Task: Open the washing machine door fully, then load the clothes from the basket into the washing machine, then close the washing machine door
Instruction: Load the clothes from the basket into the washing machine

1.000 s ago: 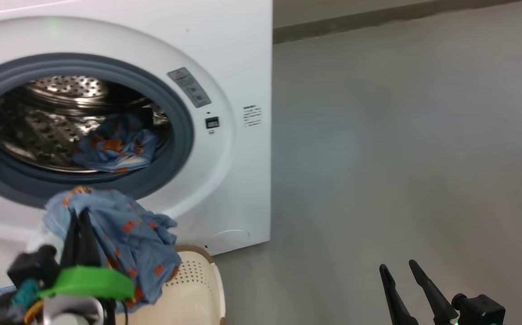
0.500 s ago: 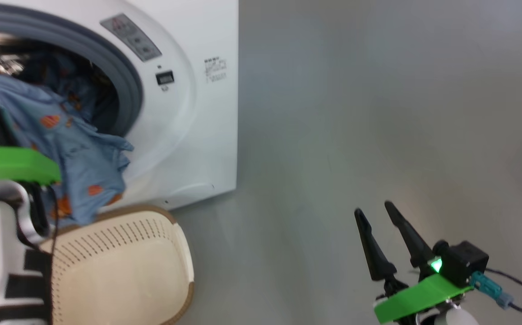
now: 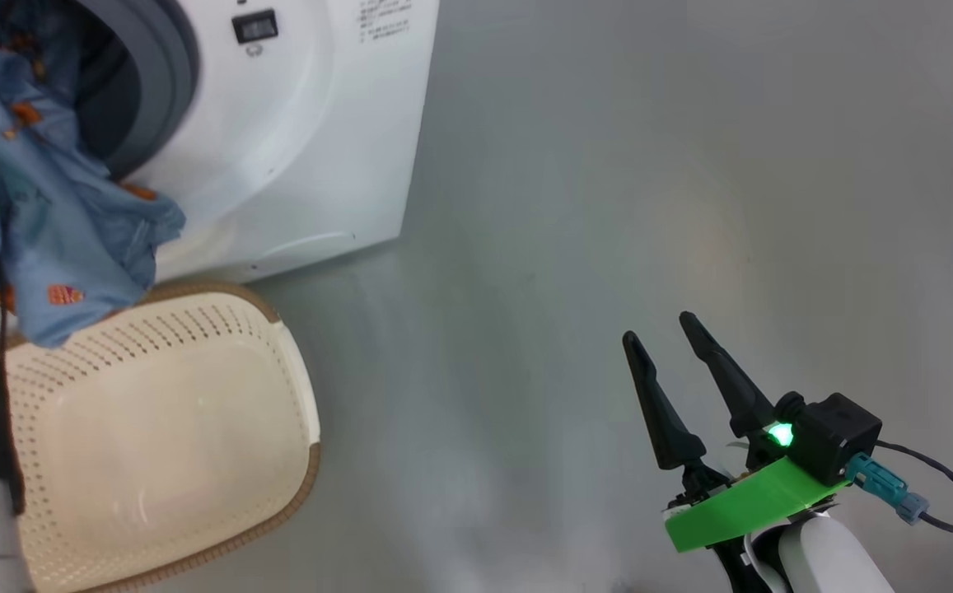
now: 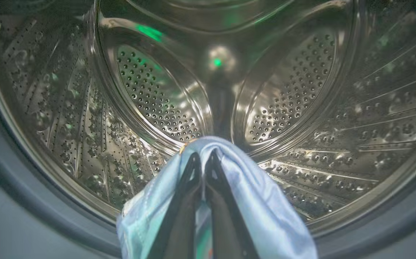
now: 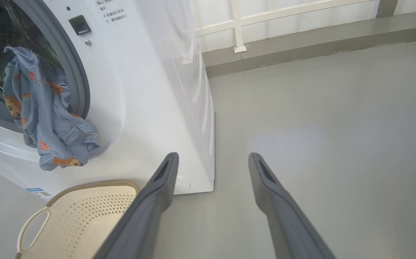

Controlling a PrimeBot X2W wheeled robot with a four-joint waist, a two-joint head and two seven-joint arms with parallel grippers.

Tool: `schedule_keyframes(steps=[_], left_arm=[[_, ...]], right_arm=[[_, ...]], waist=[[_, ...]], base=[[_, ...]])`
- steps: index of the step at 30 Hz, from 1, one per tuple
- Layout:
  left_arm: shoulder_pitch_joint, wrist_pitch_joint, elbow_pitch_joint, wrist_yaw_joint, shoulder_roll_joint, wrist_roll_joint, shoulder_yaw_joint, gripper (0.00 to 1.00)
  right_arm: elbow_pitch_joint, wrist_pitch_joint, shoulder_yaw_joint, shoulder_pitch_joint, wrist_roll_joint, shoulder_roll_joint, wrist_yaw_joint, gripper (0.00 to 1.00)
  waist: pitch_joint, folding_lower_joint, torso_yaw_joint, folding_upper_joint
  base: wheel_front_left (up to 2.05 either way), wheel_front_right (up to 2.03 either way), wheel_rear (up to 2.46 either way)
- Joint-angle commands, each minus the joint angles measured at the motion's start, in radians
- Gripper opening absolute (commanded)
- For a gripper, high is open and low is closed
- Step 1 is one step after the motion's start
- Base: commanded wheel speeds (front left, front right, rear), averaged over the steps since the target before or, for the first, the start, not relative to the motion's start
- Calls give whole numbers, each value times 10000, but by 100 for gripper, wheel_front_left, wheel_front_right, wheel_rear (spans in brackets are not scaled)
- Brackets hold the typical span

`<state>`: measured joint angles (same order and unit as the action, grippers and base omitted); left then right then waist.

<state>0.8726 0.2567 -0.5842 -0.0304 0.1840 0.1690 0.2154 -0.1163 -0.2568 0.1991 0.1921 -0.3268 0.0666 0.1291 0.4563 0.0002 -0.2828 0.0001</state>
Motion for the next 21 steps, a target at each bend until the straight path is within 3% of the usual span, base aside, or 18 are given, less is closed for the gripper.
schedule_keyframes(steps=[1, 7, 13, 21], left_arm=[[299, 51, 61, 37, 485, -118, 306, 0], [1327, 51, -707, 143, 492, 141, 888, 0], [2155, 51, -1092, 365, 732, -322, 743, 0], [3439, 51, -1167, 342, 852, -514, 841, 0]], right_arm=[[271, -49, 285, 103, 43, 62, 16, 100], [267, -49, 433, 160, 37, 91, 16, 100], [292, -49, 698, 119, -143, 75, 16, 100], [490, -49, 928, 28, -283, 118, 16, 100]], waist=[[697, -2, 49, -1], [1110, -2, 64, -1], [1334, -2, -131, -1], [1702, -2, -425, -1]], base=[[0, 0, 0], [0, 0, 0], [0, 0, 0], [0, 0, 0]])
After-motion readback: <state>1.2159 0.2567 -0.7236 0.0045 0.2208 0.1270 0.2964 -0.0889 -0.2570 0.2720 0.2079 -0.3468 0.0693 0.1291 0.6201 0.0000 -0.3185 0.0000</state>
